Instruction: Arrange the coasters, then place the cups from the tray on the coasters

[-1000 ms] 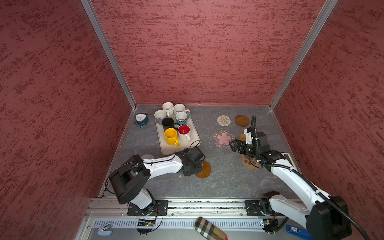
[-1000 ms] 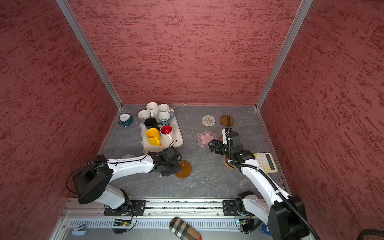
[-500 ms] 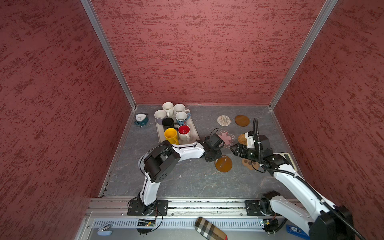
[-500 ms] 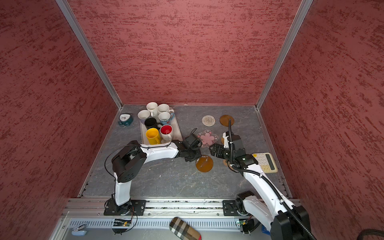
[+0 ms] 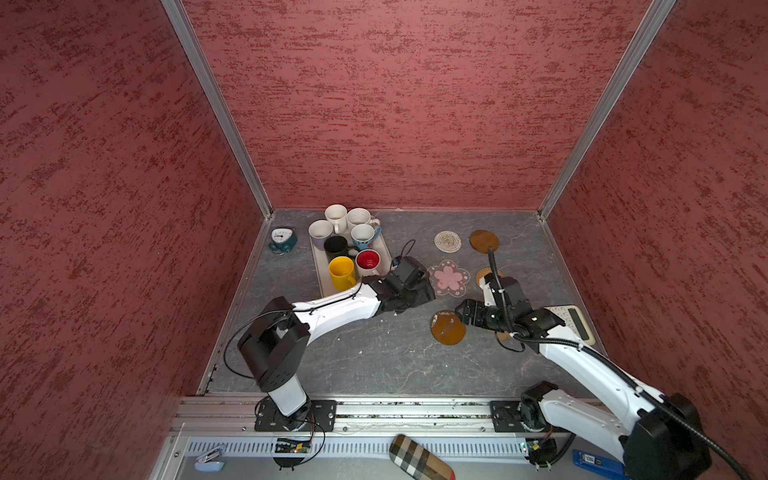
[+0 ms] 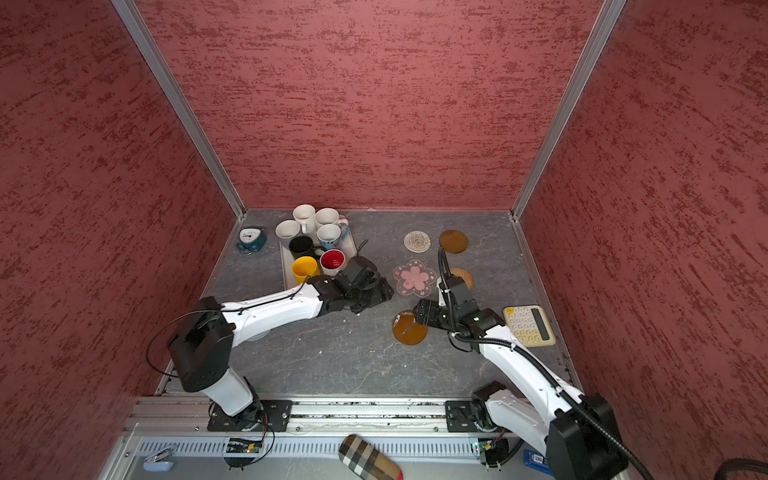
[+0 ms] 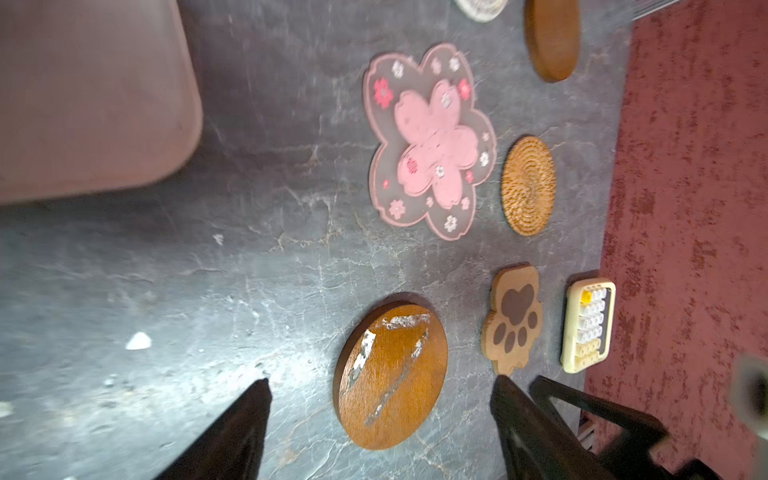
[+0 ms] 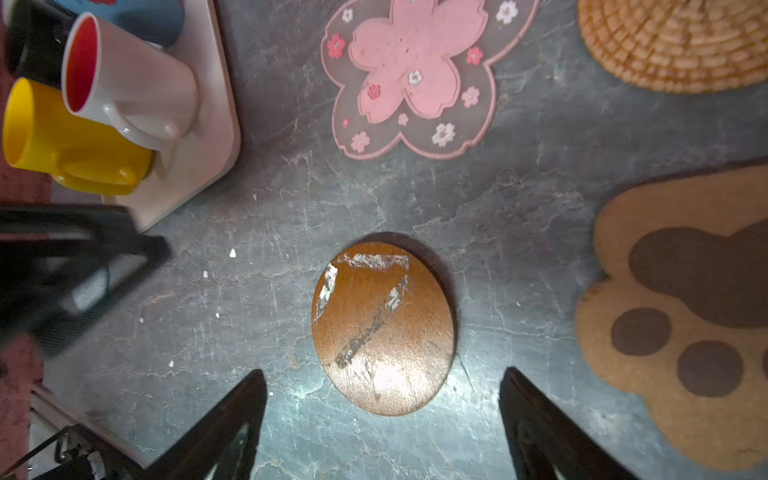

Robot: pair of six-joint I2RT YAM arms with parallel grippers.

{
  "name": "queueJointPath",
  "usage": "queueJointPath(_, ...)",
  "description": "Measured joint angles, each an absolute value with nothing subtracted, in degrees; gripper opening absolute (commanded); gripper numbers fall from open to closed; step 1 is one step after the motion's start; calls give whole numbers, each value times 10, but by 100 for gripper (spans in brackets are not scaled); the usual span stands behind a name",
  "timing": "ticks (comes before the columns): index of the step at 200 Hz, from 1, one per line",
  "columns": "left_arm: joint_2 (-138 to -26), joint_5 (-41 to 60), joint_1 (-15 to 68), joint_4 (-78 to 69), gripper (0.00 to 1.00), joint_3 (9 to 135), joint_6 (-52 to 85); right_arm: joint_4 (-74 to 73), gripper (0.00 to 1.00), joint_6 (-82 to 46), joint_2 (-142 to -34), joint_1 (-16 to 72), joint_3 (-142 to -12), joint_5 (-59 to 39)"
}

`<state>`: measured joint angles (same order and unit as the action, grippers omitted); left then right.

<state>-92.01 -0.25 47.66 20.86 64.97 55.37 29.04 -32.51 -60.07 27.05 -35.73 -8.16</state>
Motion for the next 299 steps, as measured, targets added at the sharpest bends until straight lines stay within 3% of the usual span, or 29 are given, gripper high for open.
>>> queueJointPath(56,-737,-38,434,227,99,508,515,310,99,-383,-658,403,-359,-2)
queueJointPath(102,-654,-37,398,246,99,423,500,318,99,-441,-713,469,-369,50)
queueJointPath(175,-598,3,341,234,99,351,479,343,99,-569,-781,523,-406,96)
queueJointPath(299,-513,75,257,235,99,298,451,387,99,-639,-912,538,-494,134)
